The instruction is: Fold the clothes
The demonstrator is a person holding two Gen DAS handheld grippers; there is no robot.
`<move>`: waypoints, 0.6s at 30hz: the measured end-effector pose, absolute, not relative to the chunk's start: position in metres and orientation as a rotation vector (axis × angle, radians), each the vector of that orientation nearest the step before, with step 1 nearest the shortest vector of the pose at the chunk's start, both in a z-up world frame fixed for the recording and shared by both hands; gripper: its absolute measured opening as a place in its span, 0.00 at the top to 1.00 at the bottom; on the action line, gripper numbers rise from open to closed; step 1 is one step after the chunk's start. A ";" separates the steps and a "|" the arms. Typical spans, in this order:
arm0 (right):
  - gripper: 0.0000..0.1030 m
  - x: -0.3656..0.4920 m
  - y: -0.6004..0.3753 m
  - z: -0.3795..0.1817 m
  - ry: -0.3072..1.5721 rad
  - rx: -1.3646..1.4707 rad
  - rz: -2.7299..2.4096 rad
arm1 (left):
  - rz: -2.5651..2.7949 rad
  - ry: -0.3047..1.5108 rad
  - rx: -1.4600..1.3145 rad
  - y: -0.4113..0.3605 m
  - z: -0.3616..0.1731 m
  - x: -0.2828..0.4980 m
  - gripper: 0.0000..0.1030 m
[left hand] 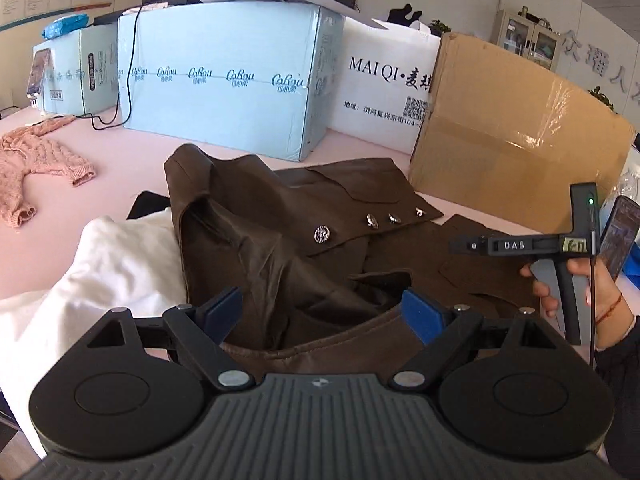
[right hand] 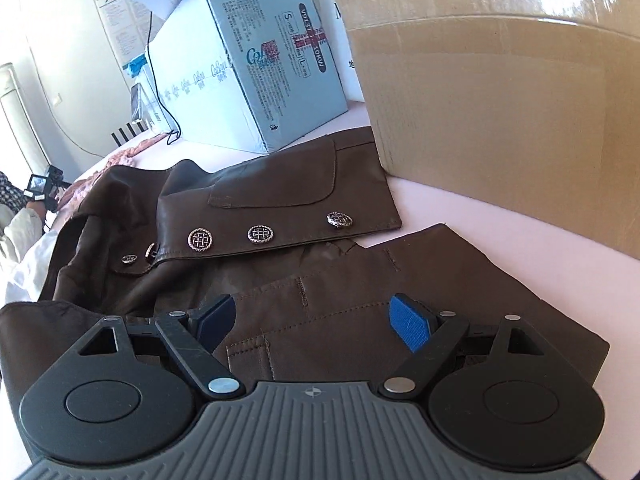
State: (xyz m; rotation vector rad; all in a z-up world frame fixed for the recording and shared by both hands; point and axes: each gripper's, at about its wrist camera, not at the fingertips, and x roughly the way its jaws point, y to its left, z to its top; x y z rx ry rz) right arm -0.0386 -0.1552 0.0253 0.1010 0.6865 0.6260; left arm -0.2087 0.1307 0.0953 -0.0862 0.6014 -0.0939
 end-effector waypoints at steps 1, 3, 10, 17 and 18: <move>0.19 -0.039 -0.156 0.025 0.685 0.100 0.634 | -0.098 0.606 -0.065 0.129 0.093 -0.202 0.17; 0.19 -0.038 -0.159 0.024 0.680 0.095 0.630 | -0.154 0.685 -0.044 0.127 0.085 -0.185 0.17; 0.19 -0.040 -0.184 0.043 0.587 0.134 0.607 | -0.241 0.792 0.015 0.121 0.050 -0.162 0.17; 0.19 -0.038 -0.208 0.045 0.542 0.131 0.530 | -0.431 0.725 0.153 0.111 0.062 -0.175 0.17; 0.19 -0.036 -0.210 0.044 0.539 0.138 0.494 | -0.436 0.723 0.173 0.110 0.061 -0.175 0.17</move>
